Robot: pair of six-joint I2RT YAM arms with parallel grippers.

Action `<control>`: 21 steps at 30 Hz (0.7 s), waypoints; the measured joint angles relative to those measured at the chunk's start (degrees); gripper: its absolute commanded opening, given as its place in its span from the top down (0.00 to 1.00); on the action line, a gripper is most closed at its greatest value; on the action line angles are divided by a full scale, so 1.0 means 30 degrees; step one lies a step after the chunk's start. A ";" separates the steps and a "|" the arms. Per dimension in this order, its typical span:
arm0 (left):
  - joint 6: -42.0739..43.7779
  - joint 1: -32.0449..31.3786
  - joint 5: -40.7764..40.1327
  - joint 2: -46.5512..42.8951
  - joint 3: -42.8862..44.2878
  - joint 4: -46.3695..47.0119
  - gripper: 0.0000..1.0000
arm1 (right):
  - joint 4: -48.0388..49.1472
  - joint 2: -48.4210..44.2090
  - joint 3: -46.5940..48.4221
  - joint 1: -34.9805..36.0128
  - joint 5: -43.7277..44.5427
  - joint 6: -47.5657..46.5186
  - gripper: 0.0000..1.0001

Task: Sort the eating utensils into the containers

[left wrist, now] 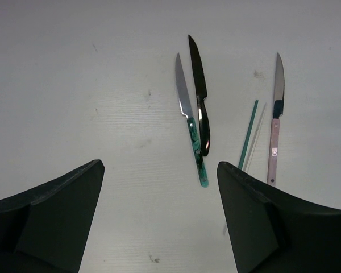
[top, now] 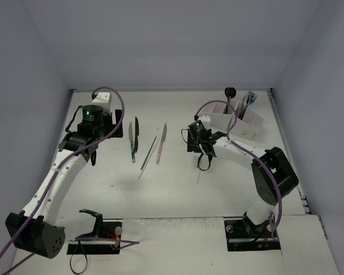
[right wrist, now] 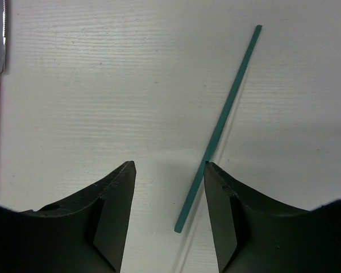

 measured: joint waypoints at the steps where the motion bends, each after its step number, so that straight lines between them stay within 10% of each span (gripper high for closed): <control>1: 0.0012 0.0000 -0.0087 -0.0490 -0.0368 -0.0051 0.22 | 0.0150 0.0170 0.0000 0.0158 0.0079 0.0182 0.52; 21: 0.0197 0.0000 -0.0761 -0.1761 -0.2092 -0.0363 0.22 | 0.1066 0.0510 -0.1662 0.1104 0.2112 0.3161 0.55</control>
